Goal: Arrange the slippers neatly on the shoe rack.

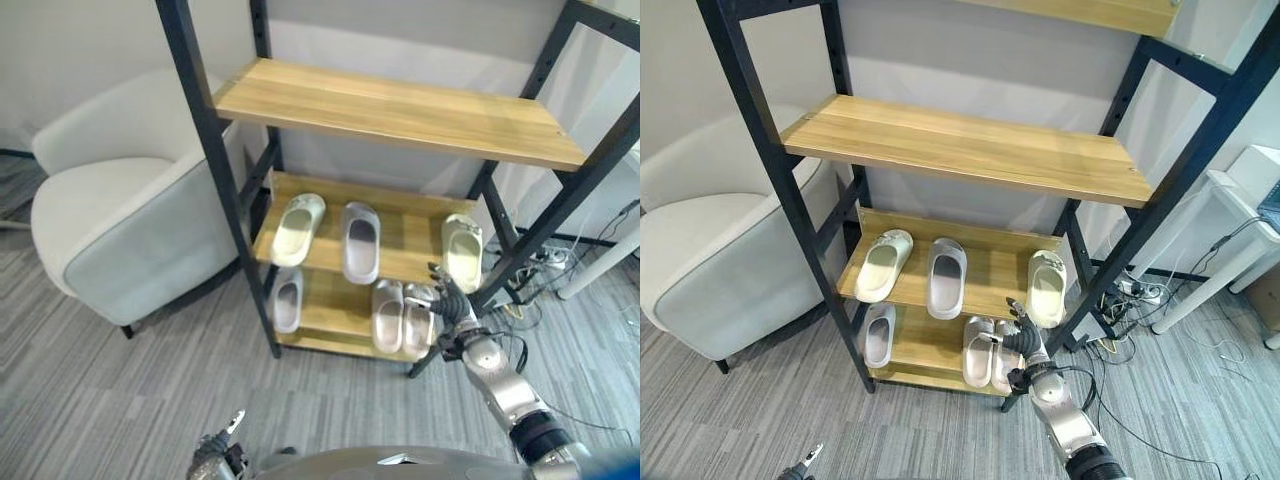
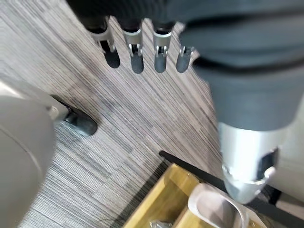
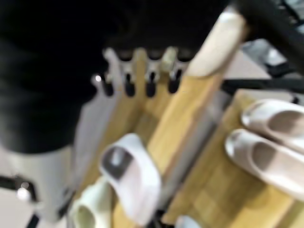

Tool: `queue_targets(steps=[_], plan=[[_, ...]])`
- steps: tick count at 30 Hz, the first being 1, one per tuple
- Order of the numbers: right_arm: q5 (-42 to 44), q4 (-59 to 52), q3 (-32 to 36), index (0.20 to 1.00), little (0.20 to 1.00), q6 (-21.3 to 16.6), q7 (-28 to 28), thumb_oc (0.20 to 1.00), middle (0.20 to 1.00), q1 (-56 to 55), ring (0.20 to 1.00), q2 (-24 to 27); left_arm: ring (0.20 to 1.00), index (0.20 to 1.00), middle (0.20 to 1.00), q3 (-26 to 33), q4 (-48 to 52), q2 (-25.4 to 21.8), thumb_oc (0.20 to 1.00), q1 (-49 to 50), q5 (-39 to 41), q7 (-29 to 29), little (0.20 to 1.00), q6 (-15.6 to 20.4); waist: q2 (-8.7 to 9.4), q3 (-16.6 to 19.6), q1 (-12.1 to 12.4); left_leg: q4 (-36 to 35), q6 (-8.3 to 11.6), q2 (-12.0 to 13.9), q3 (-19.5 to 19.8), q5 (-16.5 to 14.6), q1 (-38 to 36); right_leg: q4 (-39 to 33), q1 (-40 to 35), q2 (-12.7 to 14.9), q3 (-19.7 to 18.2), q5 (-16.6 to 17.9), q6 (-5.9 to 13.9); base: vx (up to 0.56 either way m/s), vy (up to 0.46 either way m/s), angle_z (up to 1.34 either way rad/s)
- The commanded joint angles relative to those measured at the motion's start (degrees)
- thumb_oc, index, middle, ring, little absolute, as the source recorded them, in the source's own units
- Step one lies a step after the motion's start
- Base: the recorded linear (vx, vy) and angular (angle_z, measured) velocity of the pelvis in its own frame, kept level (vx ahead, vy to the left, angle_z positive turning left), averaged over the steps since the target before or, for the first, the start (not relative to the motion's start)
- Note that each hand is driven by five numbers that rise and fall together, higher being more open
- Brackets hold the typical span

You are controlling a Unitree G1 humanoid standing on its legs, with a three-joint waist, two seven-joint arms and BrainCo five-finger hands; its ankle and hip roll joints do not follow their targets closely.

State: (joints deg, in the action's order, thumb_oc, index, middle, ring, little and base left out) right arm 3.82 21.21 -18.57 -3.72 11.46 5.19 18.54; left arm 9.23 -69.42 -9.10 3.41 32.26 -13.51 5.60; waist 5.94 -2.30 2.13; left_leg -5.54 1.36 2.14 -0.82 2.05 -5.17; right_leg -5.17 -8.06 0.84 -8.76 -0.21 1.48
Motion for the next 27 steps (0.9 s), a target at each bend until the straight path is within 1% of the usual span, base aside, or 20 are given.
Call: queue_targets(steps=[1, 3, 4, 9, 10, 12, 14, 16, 19, 24, 25, 27], plan=[[-2.4, -3.0, 4.0, 1.0, 1.0, -1.5, 3.0, 1.0, 1.0, 6.0, 1.0, 3.0, 1.0, 1.0, 1.0, -3.1, -4.7, -1.0, 1.0, -4.1, -2.8, 1.3, 1.0, 1.0, -0.85, -1.1, 1.7, 1.9, -0.25, 0.2, -0.1, -3.9, 0.6, 4.1, 0.6, 3.8, 2.7, -4.0, 5.66, 0.0, 0.0, 0.0], [-3.5, -1.4, 4.7, 1.0, 1.0, -1.0, 4.8, 1.0, 1.0, 8.4, 1.0, 3.7, 1.0, 1.0, 1.0, -3.4, -5.1, -1.3, 1.0, -4.0, -3.0, 1.4, 1.0, 1.0, -0.56, -1.3, 2.1, 1.9, -0.27, 0.1, -0.2, -3.9, 1.1, 3.9, 0.8, 3.8, 2.9, -3.9, 5.79, 0.0, 0.0, 0.0], [-4.5, -0.1, 5.7, 1.0, 1.0, -0.5, 7.1, 1.0, 1.0, 10.6, 1.0, 4.3, 1.0, 1.0, 1.0, -3.5, -5.3, -1.8, 1.0, -4.0, -3.1, 1.5, 1.0, 1.0, -0.23, -1.8, 2.6, 2.1, -0.34, 0.1, -0.1, -4.0, 1.8, 3.7, 1.2, 3.9, 3.0, -3.8, 5.86, 0.01, 0.006, 0.03], [-3.7, 3.6, 6.6, 1.0, 1.0, -1.0, 9.4, 1.0, 1.0, 14.2, 1.0, 4.6, 1.0, 1.0, 1.0, -4.0, -5.8, -2.5, 1.0, -4.3, -3.2, 1.5, 1.0, 1.1, 0.25, -2.3, 3.3, 2.8, -0.42, -0.1, 0.1, -4.1, 3.3, 3.6, 2.0, 4.0, 3.1, -3.6, 5.92, 0.0, 0.0, 0.02], [-3.2, 5.7, 6.6, 1.0, 1.0, -1.3, 10.1, 1.0, 1.0, 16.5, 1.0, 5.2, 1.0, 1.0, 1.0, -4.2, -6.0, -3.0, 1.0, -4.4, -3.1, 1.5, 1.0, 1.3, 0.38, -2.8, 3.6, 2.9, -0.47, -0.1, 0.3, -4.6, 3.6, 3.3, 2.0, 4.1, 3.2, -4.0, 6.02, 0.01, 0.003, 0.12], [-2.6, 7.4, 6.1, 1.0, 1.0, -1.2, 10.7, 1.0, 1.0, 19.3, 1.0, 6.0, 1.0, 1.0, 1.0, -4.6, -6.2, -3.5, 1.0, -4.9, -2.3, 1.6, 1.0, 1.5, 0.54, -3.5, 3.9, 3.5, -0.46, -0.2, 0.5, -4.7, 4.9, 3.4, 2.9, 4.1, 3.1, -3.9, 6.05, -0.04, 0.001, 0.14], [-1.2, 10.1, 5.3, 1.0, 1.0, -1.2, 11.3, 1.0, 1.0, 24.0, 1.0, 7.2, 1.0, 1.0, 1.0, -5.6, -6.1, -3.7, 1.0, -6.2, -0.6, 1.8, 1.0, 1.9, 0.58, -5.0, 4.2, 4.9, -0.35, -0.3, 0.6, -4.6, 8.1, 3.9, 5.0, 4.2, 3.3, -3.7, 6.02, -0.11, 0.0, 0.05], [-0.6, 10.9, 4.9, 1.0, 1.0, -1.4, 11.3, 1.0, 1.0, 25.6, 1.0, 7.7, 1.0, 1.0, 1.0, -6.3, -5.7, -3.6, 1.0, -6.5, -0.4, 2.0, 1.0, 2.3, 0.54, -5.5, 4.2, 5.4, -0.29, -0.3, 0.8, -4.5, 9.4, 4.2, 6.1, 4.2, 3.5, -3.6, 6.0, -0.08, -0.005, 0.04], [0.4, 12.8, 4.3, 1.0, 1.0, -1.6, 11.4, 1.0, 1.0, 28.5, 1.0, 8.9, 1.0, 1.0, 1.0, -7.1, -5.2, -3.5, 1.0, -7.3, 0.4, 1.9, 1.0, 2.9, 0.34, -6.3, 4.3, 6.3, -0.25, -0.4, 1.1, -4.4, 11.6, 4.9, 7.9, 4.3, 3.8, -3.5, 5.99, -0.07, -0.002, 0.08], [3.0, 16.6, 2.6, 1.0, 1.0, -1.6, 12.1, 1.0, 1.0, 36.3, 1.0, 10.8, 1.0, 1.0, 1.0, -9.6, -3.4, -3.8, 1.0, -9.4, 2.3, 2.1, 1.0, 4.8, -0.33, -9.0, 4.2, 8.4, 0.2, -1.1, 1.9, -3.8, 17.0, 7.3, 13.1, 4.5, 4.1, -3.0, 6.04, -0.06, 0.004, 0.15], [3.0, 17.3, 2.2, 1.0, 1.0, -1.8, 12.1, 1.0, 1.0, 37.3, 1.0, 11.2, 1.0, 1.0, 1.0, -10.0, -3.2, -3.8, 1.0, -9.7, 2.5, 2.1, 1.0, 5.1, -0.42, -9.4, 4.3, 8.7, 0.26, -1.2, 1.9, -3.8, 17.5, 7.5, 13.6, 4.5, 4.0, -2.9, 6.02, -0.02, 0.008, 0.09], [4.5, 17.4, 1.2, 1.0, 1.0, -3.8, 10.8, 1.0, 1.0, 38.9, 1.0, 12.7, 1.0, 1.0, 1.0, -10.5, -2.7, -3.8, 1.0, -10.0, 2.7, 1.9, 1.0, 6.0, -0.69, -10.6, 4.6, 9.0, 0.47, -1.2, 2.0, -3.5, 18.9, 8.0, 15.1, 4.5, 3.9, -2.6, 6.06, 0.0, -0.005, 0.12]])
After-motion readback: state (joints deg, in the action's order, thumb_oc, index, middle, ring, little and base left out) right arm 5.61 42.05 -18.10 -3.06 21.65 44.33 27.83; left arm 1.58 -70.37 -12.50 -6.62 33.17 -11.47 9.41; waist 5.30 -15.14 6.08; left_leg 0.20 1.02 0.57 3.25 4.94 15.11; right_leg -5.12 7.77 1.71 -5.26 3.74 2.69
